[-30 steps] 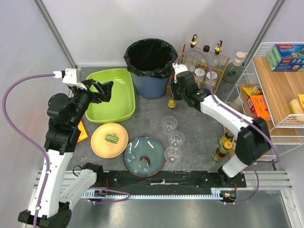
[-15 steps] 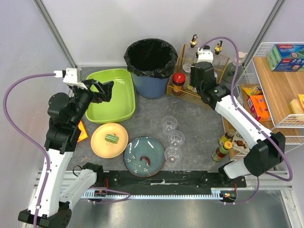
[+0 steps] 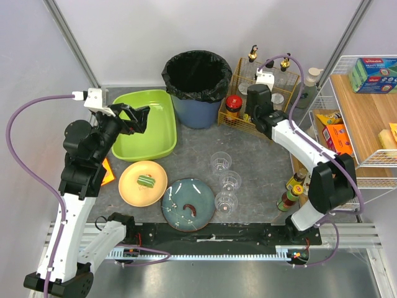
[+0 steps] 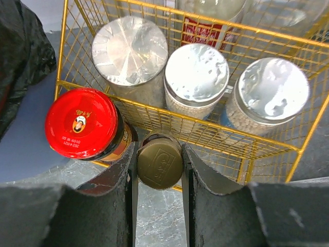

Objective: Clear the kitchen counter

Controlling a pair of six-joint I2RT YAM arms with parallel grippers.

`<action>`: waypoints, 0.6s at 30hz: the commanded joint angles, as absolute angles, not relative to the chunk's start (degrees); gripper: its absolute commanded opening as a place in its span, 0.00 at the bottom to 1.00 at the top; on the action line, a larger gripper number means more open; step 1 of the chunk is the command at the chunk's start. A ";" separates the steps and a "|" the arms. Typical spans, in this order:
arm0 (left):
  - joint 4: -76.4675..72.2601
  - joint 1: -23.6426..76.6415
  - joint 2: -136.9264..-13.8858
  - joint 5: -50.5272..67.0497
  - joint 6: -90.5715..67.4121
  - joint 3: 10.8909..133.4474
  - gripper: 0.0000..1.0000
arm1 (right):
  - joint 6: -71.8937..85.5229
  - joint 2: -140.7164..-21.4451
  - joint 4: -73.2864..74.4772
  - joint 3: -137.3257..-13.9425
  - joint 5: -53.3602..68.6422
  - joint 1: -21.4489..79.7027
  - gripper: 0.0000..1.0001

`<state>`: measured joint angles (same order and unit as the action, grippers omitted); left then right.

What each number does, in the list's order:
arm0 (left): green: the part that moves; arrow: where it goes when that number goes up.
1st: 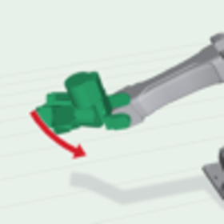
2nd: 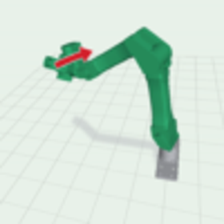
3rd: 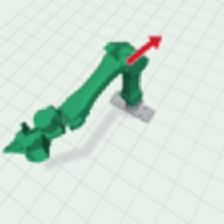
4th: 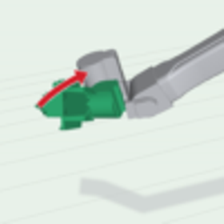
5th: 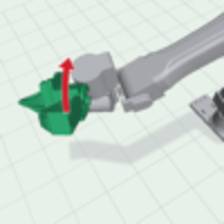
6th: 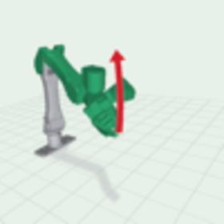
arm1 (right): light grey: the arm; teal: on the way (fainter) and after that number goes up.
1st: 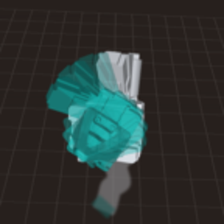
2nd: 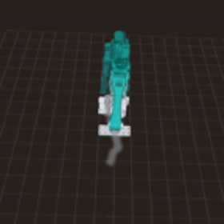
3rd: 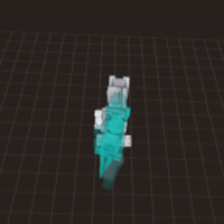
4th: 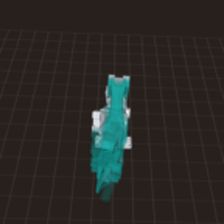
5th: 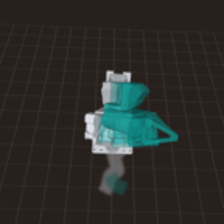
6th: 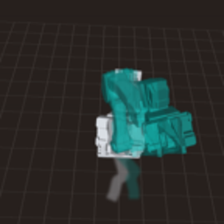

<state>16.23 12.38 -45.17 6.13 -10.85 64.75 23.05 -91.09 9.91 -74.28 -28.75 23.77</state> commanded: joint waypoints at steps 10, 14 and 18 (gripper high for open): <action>15.56 12.57 -44.65 5.19 -9.58 65.92 0.98 | 25.40 -96.24 3.34 -75.59 -26.02 22.68 0.11; 15.56 12.39 -44.82 5.10 -9.49 65.83 0.98 | 25.58 -97.20 4.04 -75.41 -25.49 22.67 0.19; 15.56 12.48 -44.91 5.10 -9.49 65.83 0.98 | 25.84 -98.52 5.01 -76.37 -24.96 22.68 0.25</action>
<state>16.32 12.38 -45.17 6.00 -10.85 64.75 24.49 -96.97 7.99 -74.28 -25.80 22.76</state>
